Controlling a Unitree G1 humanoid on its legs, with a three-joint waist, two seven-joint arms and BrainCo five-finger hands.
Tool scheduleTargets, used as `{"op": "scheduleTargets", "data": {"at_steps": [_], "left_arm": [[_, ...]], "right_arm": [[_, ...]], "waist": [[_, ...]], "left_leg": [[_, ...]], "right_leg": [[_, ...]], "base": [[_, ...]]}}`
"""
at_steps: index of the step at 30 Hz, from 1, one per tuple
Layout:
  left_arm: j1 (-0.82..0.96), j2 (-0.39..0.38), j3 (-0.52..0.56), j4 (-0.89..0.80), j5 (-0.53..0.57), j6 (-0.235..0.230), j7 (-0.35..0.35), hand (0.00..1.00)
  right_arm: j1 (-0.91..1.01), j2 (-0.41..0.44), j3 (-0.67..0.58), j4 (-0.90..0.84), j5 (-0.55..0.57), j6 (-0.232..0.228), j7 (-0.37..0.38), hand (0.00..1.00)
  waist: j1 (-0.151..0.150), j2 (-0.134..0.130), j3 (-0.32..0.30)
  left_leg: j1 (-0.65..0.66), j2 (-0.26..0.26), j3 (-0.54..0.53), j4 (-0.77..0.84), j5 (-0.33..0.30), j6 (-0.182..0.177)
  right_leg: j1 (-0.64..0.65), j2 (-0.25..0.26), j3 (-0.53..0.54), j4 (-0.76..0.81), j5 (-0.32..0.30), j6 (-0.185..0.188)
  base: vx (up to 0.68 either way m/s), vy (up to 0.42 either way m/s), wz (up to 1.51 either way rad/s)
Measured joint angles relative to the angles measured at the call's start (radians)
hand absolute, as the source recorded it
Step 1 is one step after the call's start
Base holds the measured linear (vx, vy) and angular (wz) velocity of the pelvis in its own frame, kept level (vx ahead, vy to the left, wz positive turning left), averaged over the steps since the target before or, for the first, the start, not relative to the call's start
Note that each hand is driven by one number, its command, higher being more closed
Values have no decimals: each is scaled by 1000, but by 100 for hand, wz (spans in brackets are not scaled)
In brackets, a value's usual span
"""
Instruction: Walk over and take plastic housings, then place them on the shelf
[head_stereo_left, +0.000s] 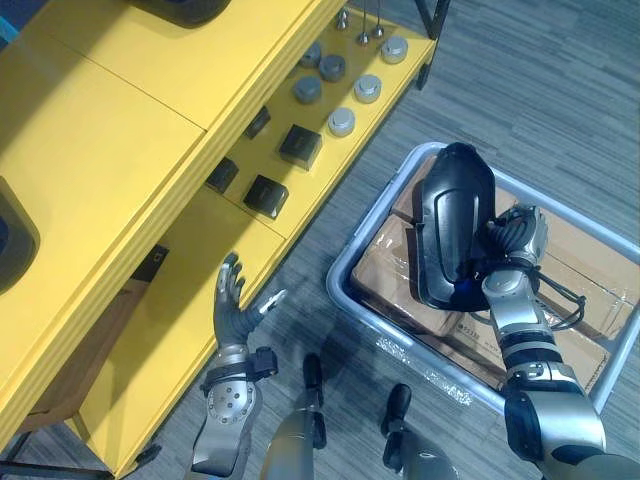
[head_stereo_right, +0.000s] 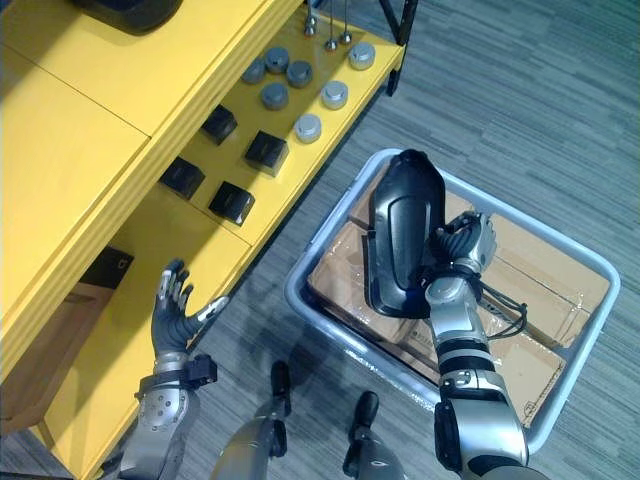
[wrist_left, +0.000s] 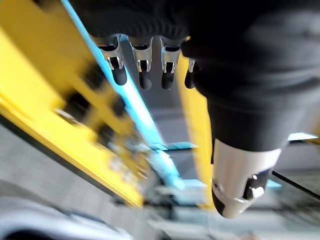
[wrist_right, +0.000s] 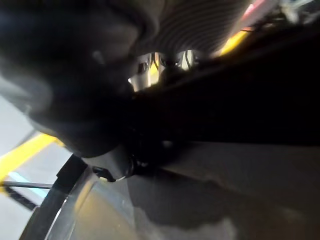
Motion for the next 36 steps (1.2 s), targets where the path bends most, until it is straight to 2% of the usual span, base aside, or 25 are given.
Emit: {"op": "scheduleTargets", "data": {"at_steps": [2,5,7,9,11,13,15,17,20,24,27,30,31,36], "left_arm": [[-62,5,-63,39,-81,-4,-30,0],[-145,36,-167,120,-315,-4,-112,0],[-195,43,-238,200,-473,5,-167,0],[-222,43,-259,245,-548,14,-173,0],[-262,43,-291,319,-658,29,-186,0],[-289,45,-309,361,-708,38,-188,0],[-306,42,-334,413,-775,54,-194,0],[-310,42,-350,436,-802,64,-194,0],[-319,36,-372,468,-802,78,-184,0],[-345,24,-409,521,-802,88,-165,0],[-349,-5,-408,554,-826,96,-142,0],[-349,-8,-403,555,-898,95,-131,0],[-349,-8,-402,555,-925,91,-119,100],[-343,-27,-391,555,-1019,66,-92,100]], "right_arm": [[19,2,29,-19,-8,1,6,100],[24,21,83,-43,-32,1,29,100],[65,43,113,-108,-63,1,38,100],[75,62,124,-143,-73,1,38,100],[97,82,154,-204,-94,1,37,100],[101,97,167,-239,-96,1,36,100],[149,118,204,-328,-101,1,34,100],[187,130,213,-384,-112,1,34,100],[247,135,249,-462,-129,1,34,100],[337,157,322,-606,-137,-3,35,100],[401,203,356,-677,-133,-25,19,100],[467,211,382,-746,-107,-52,10,100],[491,214,395,-775,-93,-71,5,100],[536,205,436,-823,-51,-138,-4,100]], "waist": [[-2,-1,-23],[-23,-2,-55],[-33,-3,-112],[-47,-8,-122],[-63,-22,-175],[-69,-28,-184],[-79,-33,-232],[-87,-34,-248],[-94,-39,-288],[-100,-49,-312],[-109,-54,-333],[-111,-65,-344],[-113,-67,-352],[-120,-78,-371]], "left_leg": [[16,-1,0,-24,14,-1],[60,-3,2,-73,35,-4],[99,-2,11,-125,55,-8],[132,0,14,-144,60,-12],[143,5,31,-144,60,-13],[166,9,40,-144,57,-17],[176,17,59,-145,55,-20],[198,22,59,-145,53,-22],[203,29,63,-149,50,-29],[215,34,82,-149,49,-31],[215,32,87,-149,49,-31],[232,30,91,-149,49,-31],[235,30,96,-149,48,-32],[244,32,111,-150,42,-39]], "right_leg": [[6,0,-2,-1,0,1],[30,2,-2,-6,0,1],[45,7,2,-20,1,2],[75,11,3,-32,1,2],[86,18,12,-46,4,-2],[105,23,25,-55,8,-3],[113,32,35,-71,15,-7],[140,37,36,-87,21,-8],[145,45,40,-94,25,-11],[169,55,57,-145,57,-12],[177,56,61,-169,72,-11],[195,56,61,-174,75,-10],[196,56,63,-174,75,-10],[207,58,85,-204,91,-10]], "base": [[6,-6,2],[1,-3,-1],[38,-17,-8],[23,-23,-7],[3,-21,-13],[-12,-21,-20],[-32,-17,-22],[-31,-15,-6],[-57,-3,-7],[-57,16,-13],[-34,36,-6],[-16,22,-2],[-30,26,-6],[-47,27,-11]]}}
